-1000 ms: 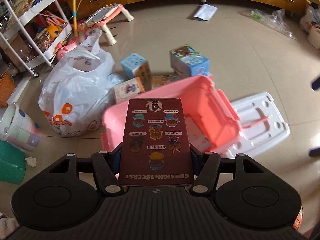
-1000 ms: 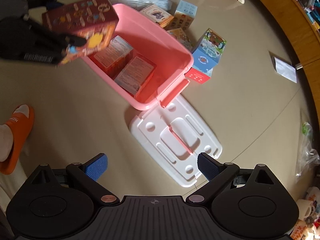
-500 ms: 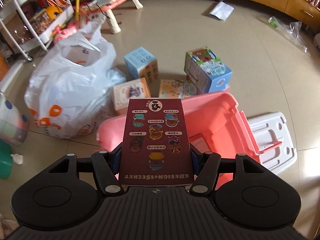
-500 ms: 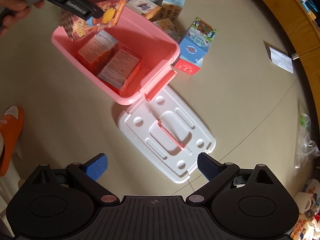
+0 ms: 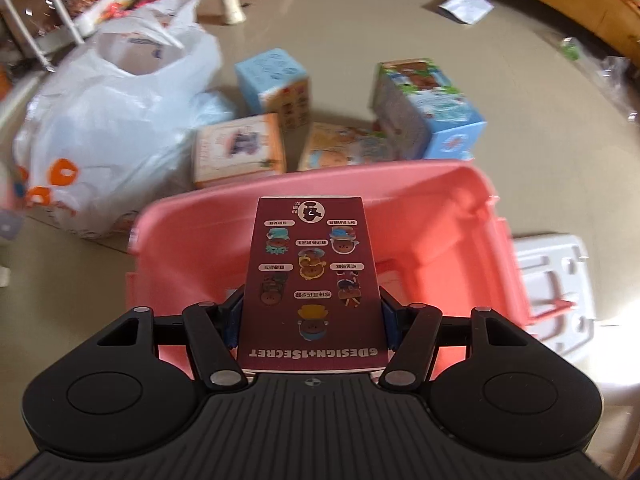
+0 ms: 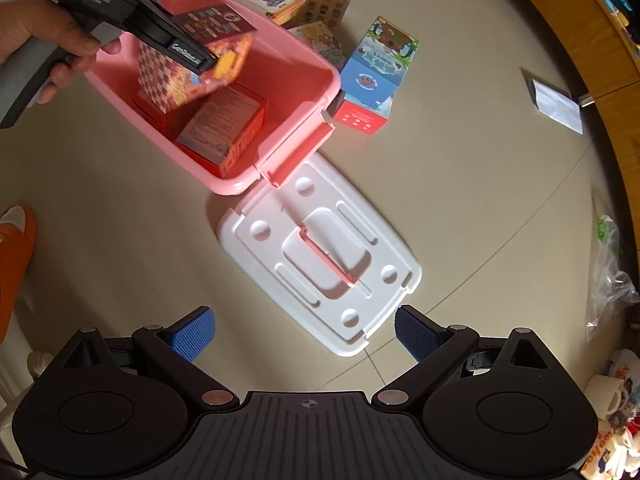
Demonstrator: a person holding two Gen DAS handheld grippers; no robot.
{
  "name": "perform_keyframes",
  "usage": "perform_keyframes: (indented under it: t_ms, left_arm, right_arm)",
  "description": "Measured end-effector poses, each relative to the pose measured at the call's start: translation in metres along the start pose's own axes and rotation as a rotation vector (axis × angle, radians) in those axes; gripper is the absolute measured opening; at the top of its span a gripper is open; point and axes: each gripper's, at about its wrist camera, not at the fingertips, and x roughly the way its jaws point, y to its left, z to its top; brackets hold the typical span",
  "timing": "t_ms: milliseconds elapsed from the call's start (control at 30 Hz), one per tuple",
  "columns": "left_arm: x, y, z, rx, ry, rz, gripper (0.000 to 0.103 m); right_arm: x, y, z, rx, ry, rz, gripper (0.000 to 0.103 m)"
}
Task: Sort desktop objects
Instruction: 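Lower the maroon box into the pink bin with the left gripper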
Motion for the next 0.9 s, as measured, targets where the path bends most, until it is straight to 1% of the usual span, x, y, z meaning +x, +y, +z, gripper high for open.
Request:
perform_keyframes:
  t_ms: [167,267,367,400,500,633,800,900]
  left_arm:
    - [0.005,0.016,-0.005,-0.029,-0.003,0.056,0.064]
    - [0.012,0.024,-0.009,-0.062,0.021,0.06,0.064]
    - [0.017,0.031,-0.016,-0.1,0.026,0.046,0.064]
    - [0.018,0.034,-0.017,-0.114,0.015,0.041,0.064]
    - [0.019,0.036,-0.02,-0.107,0.023,0.038,0.064]
    - [0.027,0.037,-0.026,-0.1,0.08,0.043,0.065]
    - [0.027,0.045,-0.029,-0.15,0.082,0.035,0.065]
    - [0.026,0.043,-0.029,-0.139,0.082,0.045,0.065]
  right_arm:
    - [0.001,-0.004,0.001,0.001,-0.001,-0.006,0.095]
    - [0.001,-0.003,0.002,-0.004,-0.004,-0.002,0.095]
    - [0.001,-0.002,0.002,-0.013,-0.001,0.002,0.095]
    - [0.002,-0.001,0.002,-0.014,0.001,0.002,0.095]
    - [0.002,-0.001,0.0,-0.014,0.003,-0.004,0.095]
    - [0.001,-0.002,0.0,-0.009,-0.002,-0.007,0.095]
    - [0.002,-0.002,0.0,-0.013,0.0,-0.008,0.095]
    - [0.001,-0.002,0.001,-0.015,-0.003,-0.007,0.095]
